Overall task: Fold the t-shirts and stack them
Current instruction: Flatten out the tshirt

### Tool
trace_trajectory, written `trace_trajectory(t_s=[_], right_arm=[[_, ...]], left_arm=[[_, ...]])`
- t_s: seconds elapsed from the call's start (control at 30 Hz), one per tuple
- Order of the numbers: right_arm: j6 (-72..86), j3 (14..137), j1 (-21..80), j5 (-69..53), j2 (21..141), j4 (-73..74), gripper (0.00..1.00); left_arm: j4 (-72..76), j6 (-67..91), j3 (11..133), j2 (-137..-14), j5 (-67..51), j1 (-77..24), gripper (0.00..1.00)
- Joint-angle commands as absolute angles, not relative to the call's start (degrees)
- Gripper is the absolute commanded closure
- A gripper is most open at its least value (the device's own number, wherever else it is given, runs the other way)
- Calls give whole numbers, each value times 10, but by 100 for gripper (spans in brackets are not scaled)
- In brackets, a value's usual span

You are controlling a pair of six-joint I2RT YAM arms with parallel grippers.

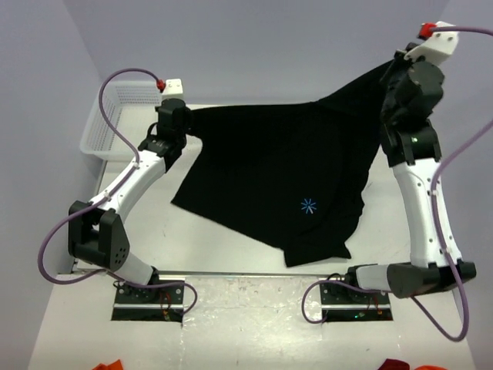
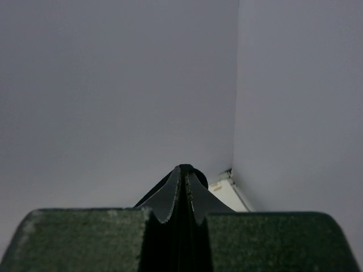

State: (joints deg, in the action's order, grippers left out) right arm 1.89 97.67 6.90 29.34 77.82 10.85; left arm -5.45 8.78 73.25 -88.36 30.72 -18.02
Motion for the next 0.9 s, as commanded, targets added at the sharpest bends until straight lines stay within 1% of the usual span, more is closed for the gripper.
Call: trace_trajectory(t_s=[0.0,0.07,0.17,0.37,0.6,0.87], right_arm=[[-36,1032,72,354,787,82,100],[-37,1055,73,359,807,99,100],[-34,1029,85,351,793,89,100],[-72,1064,124,377,761,106,100],[-86,1114,127,373,701,146,100],[-103,1157,176,369,664,203,100]], left_arm=[[-47,69,744,-856,342,-176,100],[-55,69,755,-857,340,-177,100],[-66,66,761,-844,345,-176,100],[-95,69,777,-770,340,-176,100],[-158,47,873,-735,329,-176,100],[-229,50,944,-683,286,-177,100]])
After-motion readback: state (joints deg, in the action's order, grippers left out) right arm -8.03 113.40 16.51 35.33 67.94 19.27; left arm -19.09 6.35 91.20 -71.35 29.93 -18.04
